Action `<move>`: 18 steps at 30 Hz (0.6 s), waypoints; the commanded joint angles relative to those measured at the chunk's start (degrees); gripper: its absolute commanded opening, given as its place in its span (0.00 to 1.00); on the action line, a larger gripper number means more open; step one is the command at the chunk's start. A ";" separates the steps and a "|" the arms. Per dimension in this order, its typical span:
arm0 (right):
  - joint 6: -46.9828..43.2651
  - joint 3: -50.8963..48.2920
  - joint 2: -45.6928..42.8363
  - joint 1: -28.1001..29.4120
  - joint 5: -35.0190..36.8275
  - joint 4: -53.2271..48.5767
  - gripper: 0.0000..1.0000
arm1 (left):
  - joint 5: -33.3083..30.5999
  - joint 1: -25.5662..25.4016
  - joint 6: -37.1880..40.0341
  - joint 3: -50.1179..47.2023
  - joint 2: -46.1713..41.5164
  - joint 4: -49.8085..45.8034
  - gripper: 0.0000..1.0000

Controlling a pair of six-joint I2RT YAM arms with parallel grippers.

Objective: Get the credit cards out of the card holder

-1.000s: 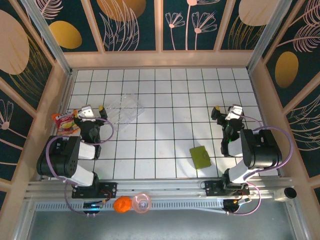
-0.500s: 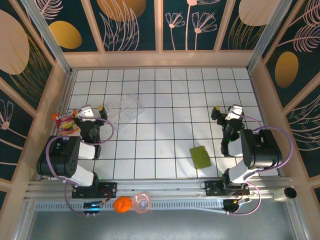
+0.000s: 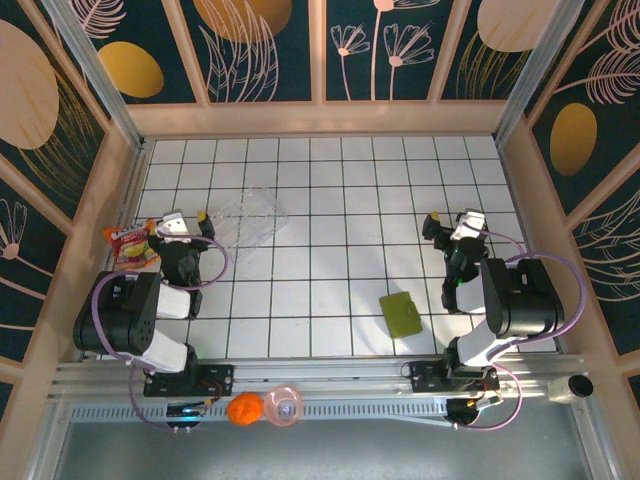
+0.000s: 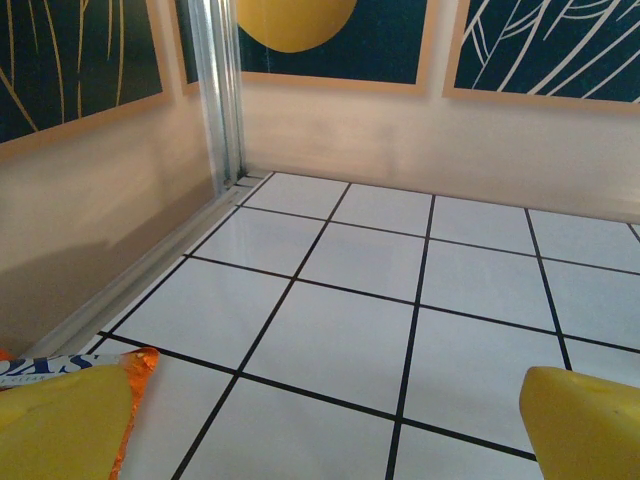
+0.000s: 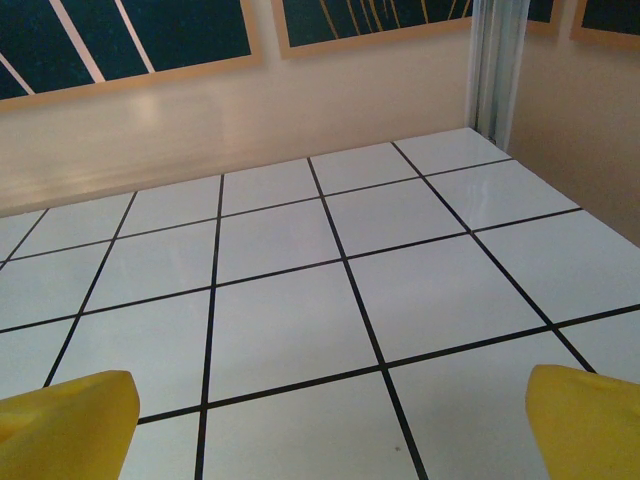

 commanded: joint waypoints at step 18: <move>9.21 14.28 -14.28 7.52 22.38 -34.01 0.99 | -6.16 0.26 -12.72 5.93 -20.28 -22.70 0.99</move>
